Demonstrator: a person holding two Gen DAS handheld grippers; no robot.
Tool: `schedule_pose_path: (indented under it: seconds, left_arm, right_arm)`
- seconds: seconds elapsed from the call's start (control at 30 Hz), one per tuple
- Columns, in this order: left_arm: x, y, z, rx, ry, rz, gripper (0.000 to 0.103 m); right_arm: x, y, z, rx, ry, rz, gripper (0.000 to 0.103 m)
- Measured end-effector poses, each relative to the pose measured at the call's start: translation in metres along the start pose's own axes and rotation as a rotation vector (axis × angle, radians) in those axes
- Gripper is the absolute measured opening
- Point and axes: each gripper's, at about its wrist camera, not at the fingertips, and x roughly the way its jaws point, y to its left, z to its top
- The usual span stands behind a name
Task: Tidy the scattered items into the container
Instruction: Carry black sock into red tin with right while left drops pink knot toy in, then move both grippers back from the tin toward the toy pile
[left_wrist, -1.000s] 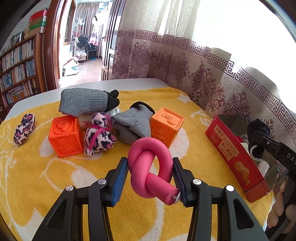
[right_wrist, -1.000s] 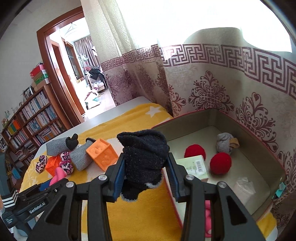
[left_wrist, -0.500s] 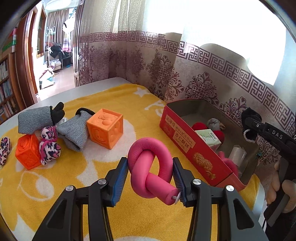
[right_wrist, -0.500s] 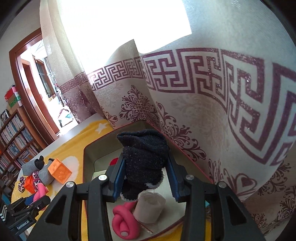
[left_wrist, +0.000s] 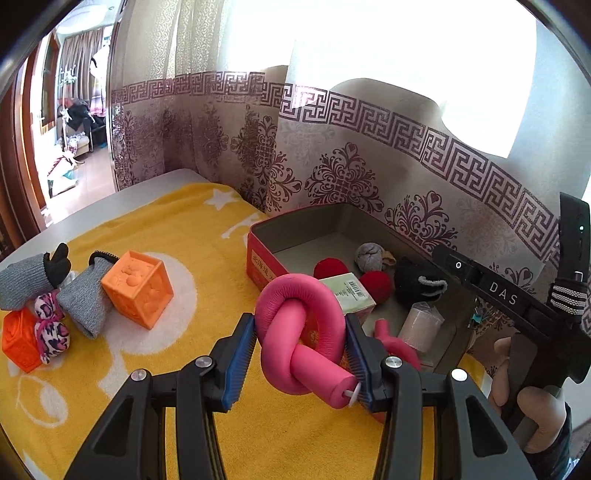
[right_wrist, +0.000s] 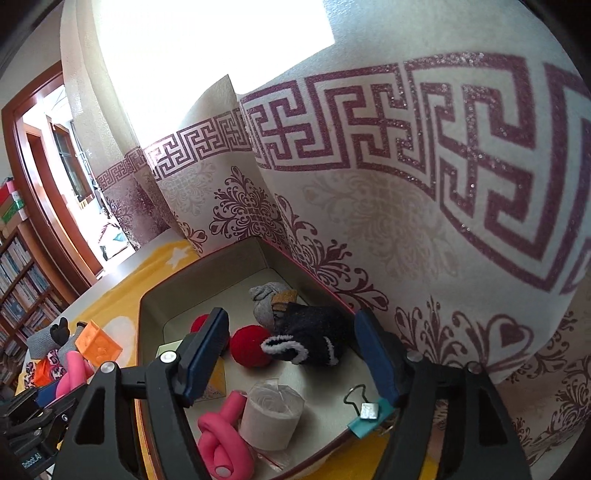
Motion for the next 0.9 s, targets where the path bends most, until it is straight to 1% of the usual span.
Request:
schedule_pose_path:
  seconds: [0.2, 0.33, 0.37, 0.4, 0.43, 0.47, 0.5, 0.63, 0.73, 0.9]
  left_arm:
    - [0.011, -0.027, 0.01, 0.041, 0.01, -0.048, 0.05]
    - [0.022, -0.048, 0.013, 0.084, 0.045, -0.105, 0.05]
    - [0.025, -0.054, 0.012, 0.099, 0.056, -0.117, 0.054]
    - [0.029, -0.06, 0.011, 0.114, 0.067, -0.126, 0.061]
    - [0.031, -0.064, 0.009, 0.124, 0.071, -0.131, 0.075]
    - [0.032, -0.067, 0.007, 0.131, 0.07, -0.134, 0.083]
    - [0.033, -0.069, 0.005, 0.138, 0.072, -0.14, 0.083]
    - [0.031, -0.062, 0.0, 0.126, 0.077, -0.132, 0.083]
    - [0.024, -0.046, -0.002, 0.082, 0.065, -0.122, 0.083]
    - [0.015, -0.014, -0.004, -0.003, 0.05, -0.081, 0.083]
  right_arm:
    - [-0.009, -0.004, 0.004, 0.023, -0.03, 0.006, 0.075]
    - [-0.011, -0.002, 0.004, 0.019, -0.04, 0.008, 0.075]
    - [-0.011, -0.002, 0.004, 0.019, -0.041, 0.009, 0.075]
    - [-0.011, -0.001, 0.004, 0.018, -0.041, 0.009, 0.075]
    - [-0.011, -0.001, 0.003, 0.017, -0.04, 0.009, 0.075]
    - [-0.011, -0.001, 0.003, 0.016, -0.041, 0.008, 0.075]
    - [-0.011, -0.001, 0.003, 0.018, -0.042, 0.007, 0.075]
    - [-0.012, -0.002, 0.004, 0.028, -0.047, 0.005, 0.075]
    - [-0.014, -0.001, 0.003, 0.028, -0.05, 0.008, 0.075]
    - [-0.016, 0.009, -0.002, -0.003, -0.042, 0.029, 0.075]
